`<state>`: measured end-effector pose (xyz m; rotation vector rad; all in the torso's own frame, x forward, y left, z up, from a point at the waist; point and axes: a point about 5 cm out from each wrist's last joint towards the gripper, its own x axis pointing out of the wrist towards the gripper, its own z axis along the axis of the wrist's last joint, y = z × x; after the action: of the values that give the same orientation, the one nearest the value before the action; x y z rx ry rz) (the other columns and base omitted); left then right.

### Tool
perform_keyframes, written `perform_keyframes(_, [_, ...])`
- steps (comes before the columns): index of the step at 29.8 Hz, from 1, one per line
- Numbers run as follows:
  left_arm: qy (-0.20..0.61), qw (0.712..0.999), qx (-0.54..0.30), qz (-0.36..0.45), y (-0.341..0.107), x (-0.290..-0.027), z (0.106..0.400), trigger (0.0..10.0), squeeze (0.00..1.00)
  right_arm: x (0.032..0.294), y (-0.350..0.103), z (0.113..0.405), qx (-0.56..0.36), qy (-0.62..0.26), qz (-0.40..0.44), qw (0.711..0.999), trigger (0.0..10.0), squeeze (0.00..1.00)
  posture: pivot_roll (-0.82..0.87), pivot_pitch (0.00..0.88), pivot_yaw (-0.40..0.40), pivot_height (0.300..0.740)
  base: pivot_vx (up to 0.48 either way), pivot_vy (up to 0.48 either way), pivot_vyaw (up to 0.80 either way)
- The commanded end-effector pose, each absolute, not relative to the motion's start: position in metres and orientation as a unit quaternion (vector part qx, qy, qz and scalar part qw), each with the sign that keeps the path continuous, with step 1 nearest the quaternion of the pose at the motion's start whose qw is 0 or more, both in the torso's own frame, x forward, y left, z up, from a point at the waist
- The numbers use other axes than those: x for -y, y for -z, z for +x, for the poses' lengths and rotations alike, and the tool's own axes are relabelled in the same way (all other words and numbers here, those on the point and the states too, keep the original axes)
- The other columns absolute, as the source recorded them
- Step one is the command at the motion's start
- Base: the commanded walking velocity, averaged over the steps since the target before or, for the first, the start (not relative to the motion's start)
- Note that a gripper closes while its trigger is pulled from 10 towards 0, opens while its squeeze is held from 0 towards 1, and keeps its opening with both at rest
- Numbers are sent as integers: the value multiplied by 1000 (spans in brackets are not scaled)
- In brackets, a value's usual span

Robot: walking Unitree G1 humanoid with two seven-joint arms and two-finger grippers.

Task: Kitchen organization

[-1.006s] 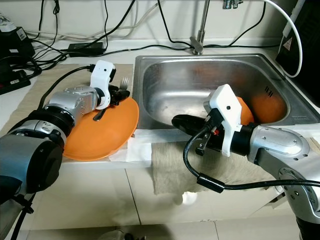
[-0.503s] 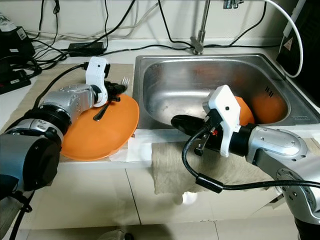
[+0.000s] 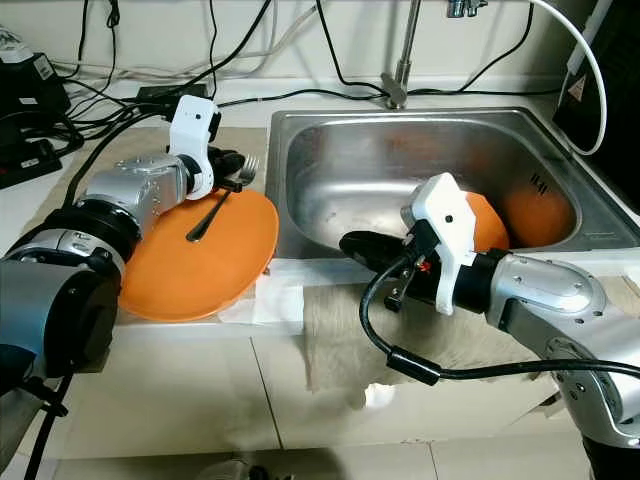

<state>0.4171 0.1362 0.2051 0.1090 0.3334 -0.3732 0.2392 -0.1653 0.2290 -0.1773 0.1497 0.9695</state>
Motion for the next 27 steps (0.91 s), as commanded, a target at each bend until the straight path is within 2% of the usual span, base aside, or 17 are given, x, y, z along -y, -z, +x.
perform_keyframes(1, [184, 967, -160, 73, -205, -138, 417, 10000, 1000, 165, -230, 240, -67, -465, -89, 878, 10000, 0, -96, 0, 71, 740, 0, 0, 0])
perform_keyframes(27, [170, 970, -170, 46, -204, -127, 418, 10000, 1000, 160, -234, 230, -65, -471, -95, 875, 10000, 0, -141, 7, 79, 740, 0, 0, 0])
